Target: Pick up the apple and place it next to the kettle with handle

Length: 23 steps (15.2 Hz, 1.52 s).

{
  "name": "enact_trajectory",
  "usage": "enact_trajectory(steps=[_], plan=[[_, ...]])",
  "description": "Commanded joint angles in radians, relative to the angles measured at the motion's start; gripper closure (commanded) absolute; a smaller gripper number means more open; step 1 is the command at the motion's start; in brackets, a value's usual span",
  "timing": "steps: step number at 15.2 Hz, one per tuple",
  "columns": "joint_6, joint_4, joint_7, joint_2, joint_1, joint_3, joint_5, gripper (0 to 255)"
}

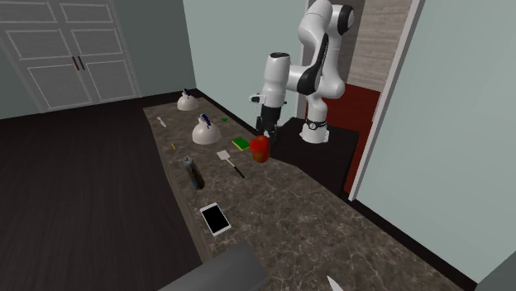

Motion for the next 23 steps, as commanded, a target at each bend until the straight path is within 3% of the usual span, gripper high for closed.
enact_trajectory(steps=[1,6,15,23], plan=[[-0.031,0.012,-0.006,-0.019,0.000,-0.001,0.005,255],[-0.095,0.042,-0.012,-0.053,0.000,-0.002,0.012,255],[-0.084,-0.089,-0.259,-0.174,-0.086,-0.143,0.042,255],[-0.094,-0.126,-0.480,-0.217,-0.168,-0.286,0.040,255]])
